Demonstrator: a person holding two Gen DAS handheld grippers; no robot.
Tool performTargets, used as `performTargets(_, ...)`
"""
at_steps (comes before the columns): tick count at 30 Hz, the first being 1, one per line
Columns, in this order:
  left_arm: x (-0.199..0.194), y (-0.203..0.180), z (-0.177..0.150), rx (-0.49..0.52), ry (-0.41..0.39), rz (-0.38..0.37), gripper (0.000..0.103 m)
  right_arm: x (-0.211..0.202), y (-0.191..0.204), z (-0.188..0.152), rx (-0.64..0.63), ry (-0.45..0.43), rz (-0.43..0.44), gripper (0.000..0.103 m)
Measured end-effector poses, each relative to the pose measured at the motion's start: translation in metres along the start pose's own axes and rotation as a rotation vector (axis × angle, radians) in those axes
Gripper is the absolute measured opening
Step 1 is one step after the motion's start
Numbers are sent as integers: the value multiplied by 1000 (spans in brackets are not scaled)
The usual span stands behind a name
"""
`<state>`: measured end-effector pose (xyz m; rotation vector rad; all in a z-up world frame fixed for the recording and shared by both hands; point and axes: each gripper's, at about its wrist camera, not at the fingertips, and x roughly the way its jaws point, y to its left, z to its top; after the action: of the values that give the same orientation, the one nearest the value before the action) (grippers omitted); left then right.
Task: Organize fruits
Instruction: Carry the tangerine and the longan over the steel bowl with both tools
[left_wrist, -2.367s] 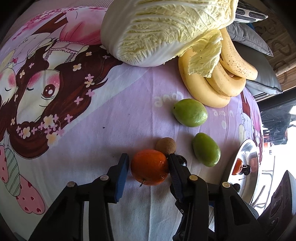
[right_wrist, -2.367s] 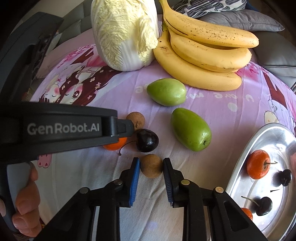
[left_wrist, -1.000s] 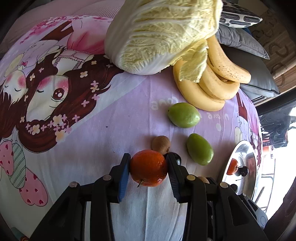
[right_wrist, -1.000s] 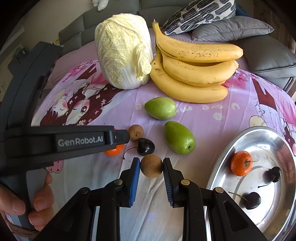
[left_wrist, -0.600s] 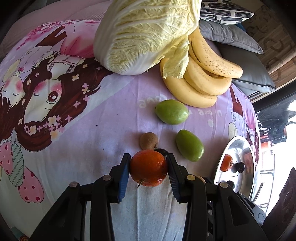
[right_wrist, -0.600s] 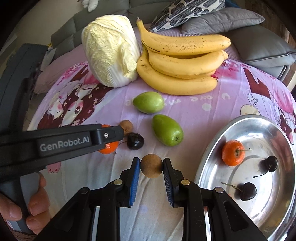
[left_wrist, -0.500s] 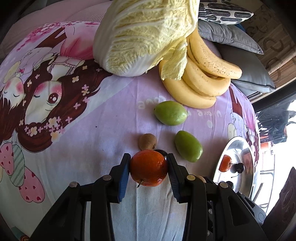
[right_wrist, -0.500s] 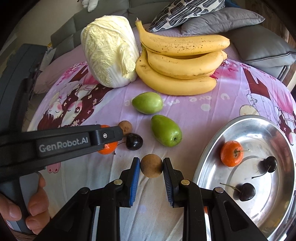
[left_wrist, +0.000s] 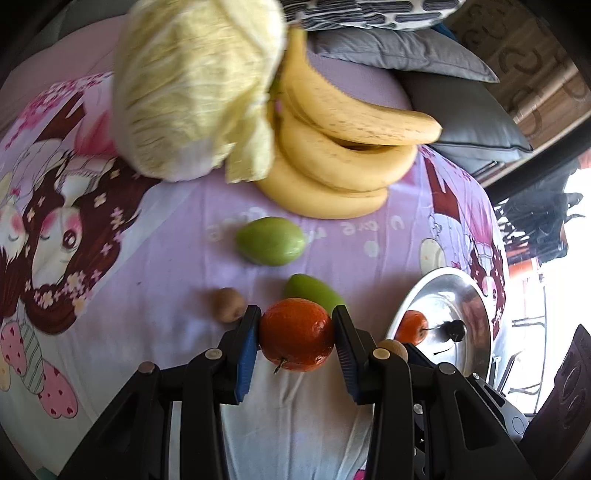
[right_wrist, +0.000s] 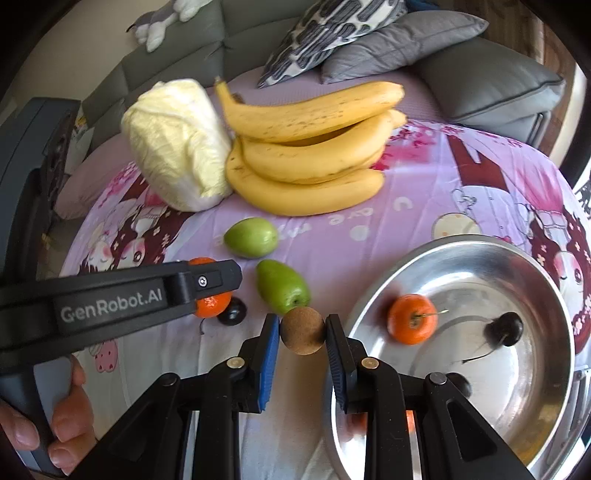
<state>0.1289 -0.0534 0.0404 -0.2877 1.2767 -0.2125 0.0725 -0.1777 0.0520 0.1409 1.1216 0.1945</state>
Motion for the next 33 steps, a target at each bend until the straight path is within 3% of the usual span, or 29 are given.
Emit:
performTargets(14,12,-42,12,87,9,-18,41,-12,-51,4,143,-26,-50,28)
performTargets(24,25,-61,4,123,36,-47,41,-23,-99,0,274,-40,-109,27)
performTargets(33,33,-90,-16,225,76,-69,41,-29,-125,-8,341,-37,-142,28)
